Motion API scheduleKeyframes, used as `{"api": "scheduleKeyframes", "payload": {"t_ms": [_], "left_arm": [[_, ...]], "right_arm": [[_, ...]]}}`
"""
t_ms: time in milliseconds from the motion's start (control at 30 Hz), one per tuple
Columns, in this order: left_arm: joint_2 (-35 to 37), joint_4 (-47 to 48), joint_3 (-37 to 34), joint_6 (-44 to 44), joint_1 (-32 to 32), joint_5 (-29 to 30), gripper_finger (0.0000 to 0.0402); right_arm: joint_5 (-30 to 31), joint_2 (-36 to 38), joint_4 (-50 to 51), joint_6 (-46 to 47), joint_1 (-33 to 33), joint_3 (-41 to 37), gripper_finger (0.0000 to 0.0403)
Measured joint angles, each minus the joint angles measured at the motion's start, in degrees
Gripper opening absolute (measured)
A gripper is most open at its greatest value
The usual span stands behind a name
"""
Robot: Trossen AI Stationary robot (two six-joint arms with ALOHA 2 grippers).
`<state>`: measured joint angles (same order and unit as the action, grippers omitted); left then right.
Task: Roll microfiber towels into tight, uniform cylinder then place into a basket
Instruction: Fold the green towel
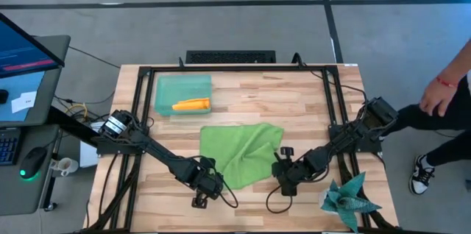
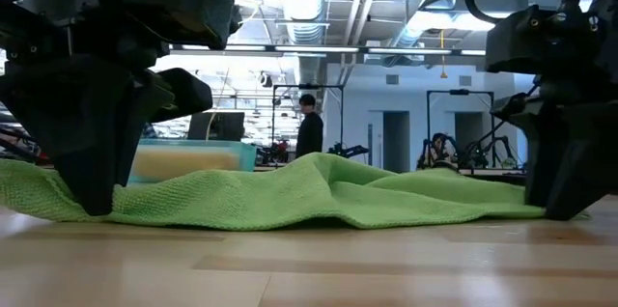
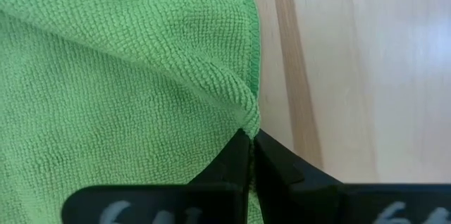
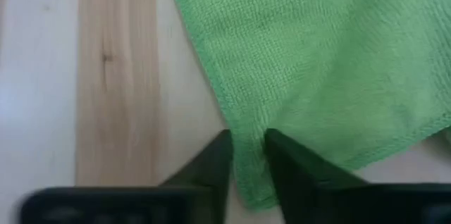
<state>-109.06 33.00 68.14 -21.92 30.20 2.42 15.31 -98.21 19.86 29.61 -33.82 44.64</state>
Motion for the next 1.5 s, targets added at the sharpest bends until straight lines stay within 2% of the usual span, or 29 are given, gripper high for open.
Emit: {"api": "scheduleKeyframes", "payload": {"t_ms": [100, 167, 333, 533, 667, 867, 1100, 1267, 1500], "left_arm": [[0.0, 0.32, 0.0, 0.49, 0.0, 0.0, 0.0002], [0.0, 0.5, 0.0, 0.58, 0.0, 0.0, 0.0002], [0.0, 1.23, 0.0, 0.64, -0.02, -0.73, 0.0002], [0.0, 3.49, 0.07, -0.63, -0.02, -1.49, 0.0002], [0.02, 3.39, 0.19, -2.72, 0.21, -3.11, 0.0002], [0.04, 4.18, 3.46, -6.79, 2.72, -6.71, 0.0002], [0.04, 10.0, 9.37, -13.42, 7.02, -6.87, 0.0002], [0.04, 15.9, 14.66, -14.75, 9.12, -5.96, 0.0002], [0.04, 25.29, 19.8, -12.84, 9.31, 1.01, 0.0002]], "right_arm": [[-0.68, 0.94, 0.39, 0.35, 0.08, -0.13, 0.004], [-0.87, 1.53, 1.16, 0.35, 0.11, 0.33, 0.0014], [-3.77, 2.86, 2.86, 0.97, -1.51, 2.42, 0.0017], [-9.61, 3.47, 8.3, 9.33, -6.1, 7.96, 0.001], [-12.2, 3.56, 7.65, 14.83, -9.09, 10.11, 0.0005], [-12.88, 3.56, 4.37, 22.68, -12.38, 10.73, 0.0006], [-13.4, 3.62, -1.06, 27.14, -15.56, 10.76, 0.0005], [-13.46, 3.63, -2.16, 27.89, -16.57, 11.2, 0.0002], [-13.65, 3.68, 7.15, 20.77, -16.15, 17.06, 0.0003]]}}
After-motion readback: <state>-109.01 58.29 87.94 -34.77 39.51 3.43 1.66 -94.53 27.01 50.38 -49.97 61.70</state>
